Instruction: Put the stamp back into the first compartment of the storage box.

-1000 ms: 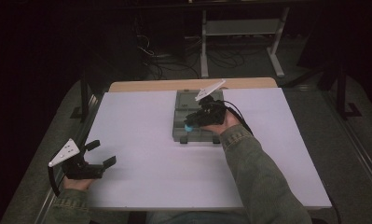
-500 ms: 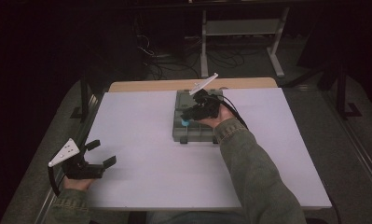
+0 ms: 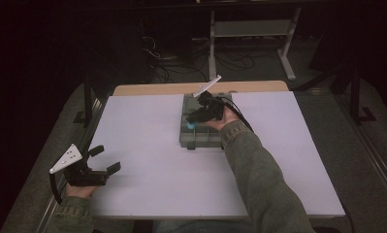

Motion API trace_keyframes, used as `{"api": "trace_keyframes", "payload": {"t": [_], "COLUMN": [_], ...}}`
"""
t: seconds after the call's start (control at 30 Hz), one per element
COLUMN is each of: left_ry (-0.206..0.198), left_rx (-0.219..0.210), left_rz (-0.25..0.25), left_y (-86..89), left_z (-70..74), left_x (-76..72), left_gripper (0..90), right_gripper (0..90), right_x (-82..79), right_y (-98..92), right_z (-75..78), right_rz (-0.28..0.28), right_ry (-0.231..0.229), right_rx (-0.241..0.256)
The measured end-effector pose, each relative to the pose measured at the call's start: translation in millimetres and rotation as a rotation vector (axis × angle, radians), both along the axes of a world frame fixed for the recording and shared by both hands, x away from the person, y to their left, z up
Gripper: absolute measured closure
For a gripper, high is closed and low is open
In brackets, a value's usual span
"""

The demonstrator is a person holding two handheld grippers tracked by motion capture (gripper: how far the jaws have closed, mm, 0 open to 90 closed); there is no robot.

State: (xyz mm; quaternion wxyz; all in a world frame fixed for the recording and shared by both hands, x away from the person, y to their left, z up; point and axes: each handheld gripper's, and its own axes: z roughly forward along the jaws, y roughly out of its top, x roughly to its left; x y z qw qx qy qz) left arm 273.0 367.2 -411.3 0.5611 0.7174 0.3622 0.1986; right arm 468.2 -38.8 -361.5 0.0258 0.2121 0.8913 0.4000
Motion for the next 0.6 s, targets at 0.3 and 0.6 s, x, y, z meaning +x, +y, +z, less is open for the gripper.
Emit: {"api": "trace_keyframes", "payload": {"t": [0.3, 0.6], "left_ry": [-0.005, -0.005], "left_rx": [-0.002, 0.013], "left_rz": [0.001, 0.001], "left_y": [1.3, 1.5], "left_z": [0.3, 0.5], "left_x": [0.2, -0.4], "left_gripper": [0.0, 0.0], "right_gripper": [72.2, 72.2], "right_x": [10.7, 21.5], "right_y": [4.2, 8.0], "right_z": [2.0, 0.9], "right_rz": [-0.014, -0.037], "right_ry": [-0.005, -0.006], "right_rx": [-0.010, -0.022]}}
